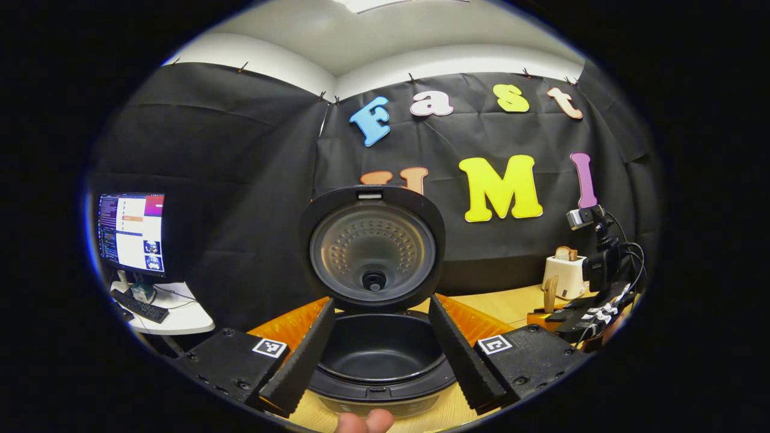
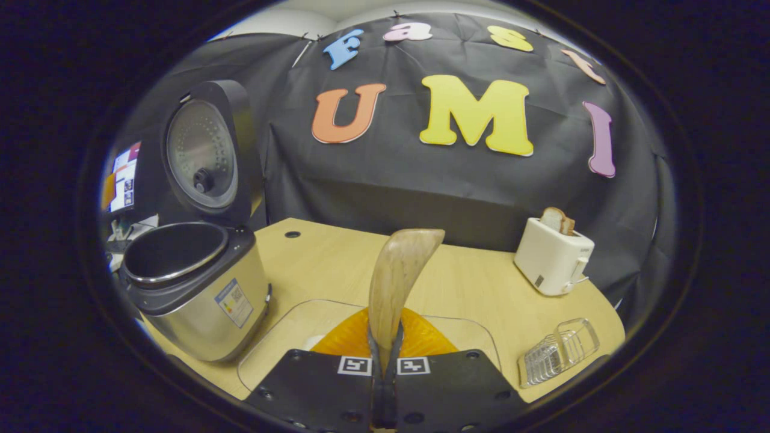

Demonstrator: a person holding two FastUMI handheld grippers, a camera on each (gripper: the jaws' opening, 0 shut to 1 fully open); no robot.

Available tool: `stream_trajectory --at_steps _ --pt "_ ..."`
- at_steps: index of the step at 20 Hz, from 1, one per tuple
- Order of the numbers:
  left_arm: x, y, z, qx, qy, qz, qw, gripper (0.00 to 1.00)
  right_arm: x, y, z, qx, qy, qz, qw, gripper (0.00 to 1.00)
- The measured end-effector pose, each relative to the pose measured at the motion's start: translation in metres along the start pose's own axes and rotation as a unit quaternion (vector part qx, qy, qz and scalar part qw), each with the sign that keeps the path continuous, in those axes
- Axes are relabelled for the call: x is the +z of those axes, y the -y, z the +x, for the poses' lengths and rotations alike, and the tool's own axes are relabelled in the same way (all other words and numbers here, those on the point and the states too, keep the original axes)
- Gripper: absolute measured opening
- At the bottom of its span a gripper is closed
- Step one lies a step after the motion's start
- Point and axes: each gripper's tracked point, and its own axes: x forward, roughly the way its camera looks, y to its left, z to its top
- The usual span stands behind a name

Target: Close the left gripper, press the button to open the rice cooker; take a wooden spoon from the chopstick holder with the right hand, scoop a spoonful of rice and pour it into the rice cooker, then put the wooden spoon back into the chopstick holder.

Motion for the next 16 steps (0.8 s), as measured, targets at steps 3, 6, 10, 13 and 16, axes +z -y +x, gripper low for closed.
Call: stream_trajectory --at_steps 3,6,10,13,16 --pt "0.001 0.004 0.000 -0.005 0.001 -0.004 1.000 0.99 -0.002 -0.016 0.003 0.019 -0.003 0.019 1.000 0.00" --pt "-0.001 -0.001 0.000 -0.002 -0.001 -0.002 1.000 0.99 -0.004 -0.030 0.008 0.039 -0.013 0.048 0.998 0.01" --pt "-0.009 -0.013 0.001 0.014 -0.015 -0.004 1.000 0.99 -0.006 -0.045 0.013 0.068 -0.029 0.090 0.993 0.01" --pt "-0.008 -0.013 0.001 0.016 -0.017 -0.004 1.000 0.99 -0.005 -0.051 0.018 0.088 -0.039 0.129 0.987 0.00" --pt "-0.007 -0.010 0.000 0.013 -0.015 0.001 1.000 0.99 -0.006 -0.047 0.020 0.113 -0.051 0.215 0.969 0.00"
